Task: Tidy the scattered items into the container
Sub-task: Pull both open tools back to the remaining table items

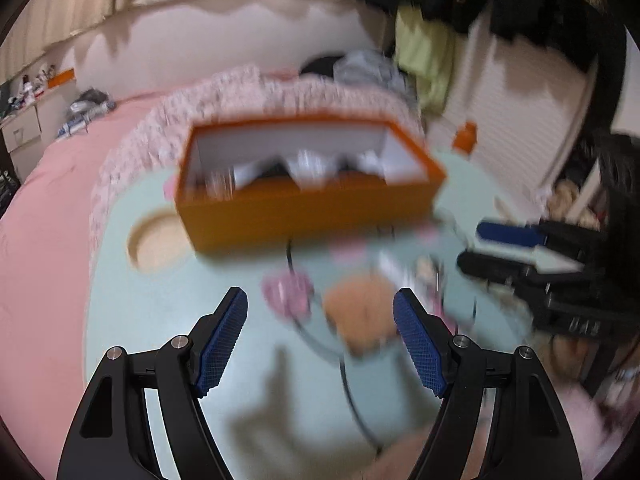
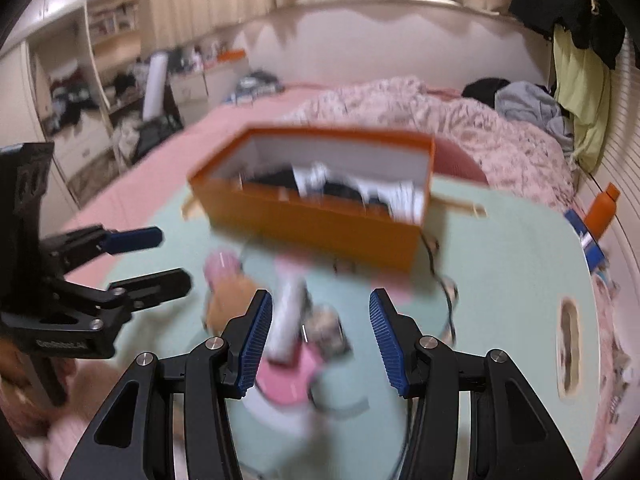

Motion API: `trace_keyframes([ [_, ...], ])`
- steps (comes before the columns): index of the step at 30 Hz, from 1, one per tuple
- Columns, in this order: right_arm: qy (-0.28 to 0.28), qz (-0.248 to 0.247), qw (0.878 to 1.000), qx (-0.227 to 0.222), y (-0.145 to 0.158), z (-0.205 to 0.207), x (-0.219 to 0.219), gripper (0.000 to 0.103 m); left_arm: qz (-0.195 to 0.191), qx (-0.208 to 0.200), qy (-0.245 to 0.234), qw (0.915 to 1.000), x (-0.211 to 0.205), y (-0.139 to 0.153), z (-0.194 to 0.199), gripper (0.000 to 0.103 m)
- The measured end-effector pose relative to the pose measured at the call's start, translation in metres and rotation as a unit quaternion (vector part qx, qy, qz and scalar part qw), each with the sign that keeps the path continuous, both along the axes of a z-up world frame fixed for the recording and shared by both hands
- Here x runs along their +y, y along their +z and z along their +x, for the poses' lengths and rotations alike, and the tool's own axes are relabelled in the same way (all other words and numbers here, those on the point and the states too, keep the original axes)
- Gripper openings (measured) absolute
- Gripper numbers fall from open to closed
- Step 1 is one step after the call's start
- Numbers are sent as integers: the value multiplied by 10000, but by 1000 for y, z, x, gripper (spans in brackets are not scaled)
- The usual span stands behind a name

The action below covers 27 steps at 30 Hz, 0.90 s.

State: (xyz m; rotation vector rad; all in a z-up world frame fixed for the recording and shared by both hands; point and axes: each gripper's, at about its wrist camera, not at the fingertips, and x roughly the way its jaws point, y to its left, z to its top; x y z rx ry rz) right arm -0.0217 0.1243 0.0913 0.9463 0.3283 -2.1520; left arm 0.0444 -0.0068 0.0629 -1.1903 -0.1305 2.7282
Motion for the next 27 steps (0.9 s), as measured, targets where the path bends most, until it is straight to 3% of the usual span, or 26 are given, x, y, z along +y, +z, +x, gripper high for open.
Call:
trace_keyframes([
  [8,-269,321,9977,-533,-40,13,15,50,-298,-494,-24,9983,22,-36,13,75],
  [13,-315,659,9967,-360,-45,18,5,55,-421,-563,56,9975,27,-39,8,76],
  [17,-279,907,9954,-137,-50,26,-2,63,-590,-541,127,9967,31,-42,8,83],
  [27,-314,889,9954,-168,-50,23,-1,67,-584,-536,122,9968,28,-44,8,88],
])
